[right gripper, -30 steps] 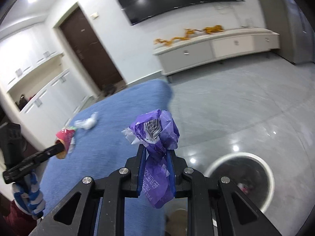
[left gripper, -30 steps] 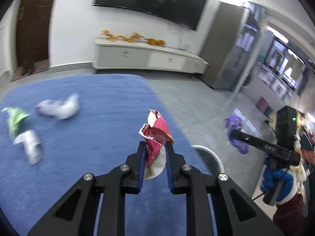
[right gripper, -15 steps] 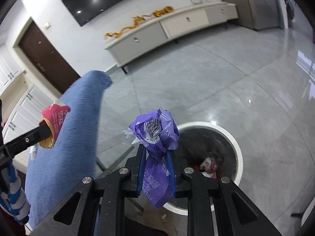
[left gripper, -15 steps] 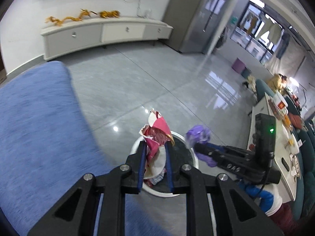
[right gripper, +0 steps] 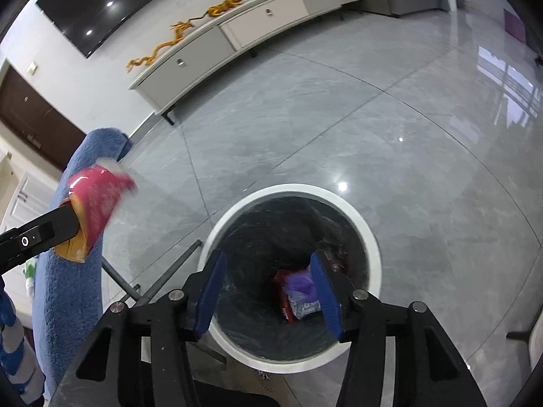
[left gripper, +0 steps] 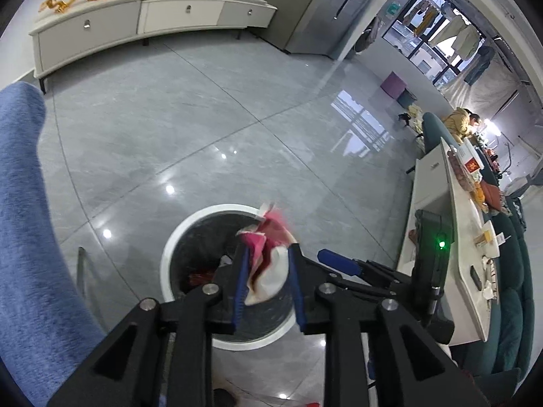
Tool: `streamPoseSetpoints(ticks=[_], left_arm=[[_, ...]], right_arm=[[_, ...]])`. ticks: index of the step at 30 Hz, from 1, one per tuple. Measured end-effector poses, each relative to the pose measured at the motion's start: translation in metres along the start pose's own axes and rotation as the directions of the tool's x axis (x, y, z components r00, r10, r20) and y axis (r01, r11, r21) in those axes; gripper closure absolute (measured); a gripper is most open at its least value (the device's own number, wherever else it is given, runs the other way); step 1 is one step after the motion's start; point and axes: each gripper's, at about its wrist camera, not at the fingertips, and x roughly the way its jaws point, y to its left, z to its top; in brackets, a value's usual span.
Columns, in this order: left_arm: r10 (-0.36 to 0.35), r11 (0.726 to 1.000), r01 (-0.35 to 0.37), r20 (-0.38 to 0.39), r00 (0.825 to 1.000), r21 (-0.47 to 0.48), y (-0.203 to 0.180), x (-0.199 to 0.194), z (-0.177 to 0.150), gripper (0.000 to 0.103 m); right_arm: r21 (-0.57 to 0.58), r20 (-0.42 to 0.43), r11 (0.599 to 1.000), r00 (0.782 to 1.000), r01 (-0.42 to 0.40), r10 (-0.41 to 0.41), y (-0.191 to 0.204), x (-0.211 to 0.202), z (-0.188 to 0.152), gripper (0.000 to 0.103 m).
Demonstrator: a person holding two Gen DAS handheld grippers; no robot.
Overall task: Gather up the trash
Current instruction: 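Carry both items over the trash bin and open both tools to drop them, then move both open tools back toward the remaining wrappers on the rug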
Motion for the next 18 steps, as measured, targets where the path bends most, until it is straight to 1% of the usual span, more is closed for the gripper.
streamPoseSetpoints(ticks=[1,2,6,10,13,15,18], left_arm=[[-0.006,1.000,0.006,0.002,1.000,-0.002,0.000,-0.001,-0.001,0.061],[-0.010,1.000,0.010,0.010,1.000,-0.004,-0.001,-0.002,-0.002,0.049],[-0.019,1.000,0.019,0.027,0.999,0.005,-0.003,-0.013,-0.006,0.048],[0.005,1.000,-0.005,0.056,0.998,0.009,-0.003,-0.032,-0.007,0.048],[0.054,0.998,-0.055,0.102,0.993,0.011,0.003,-0.057,-0.012,0.048],[0.095,0.995,-0.096,0.134,0.986,0.003,0.012,-0.076,-0.018,0.048],[0.157,0.988,-0.155,0.190,0.969,-0.026,0.027,-0.110,-0.030,0.048]], right_arm=[[0.005,0.002,1.000,1.000,0.003,-0.003,-0.003,-0.002,-0.001,0.053],[0.008,0.005,1.000,1.000,0.004,-0.004,-0.004,-0.004,-0.002,0.052],[0.023,0.020,1.000,1.000,0.007,-0.008,-0.007,-0.015,-0.006,0.052],[0.015,0.041,1.000,0.999,0.001,-0.002,-0.004,-0.026,-0.006,0.052],[-0.007,0.060,1.000,0.998,-0.012,0.012,0.006,-0.039,-0.002,0.052],[-0.032,0.081,0.999,0.996,-0.033,0.036,0.019,-0.053,0.001,0.052],[-0.087,0.115,0.994,0.990,-0.066,0.076,0.044,-0.077,0.004,0.052]])
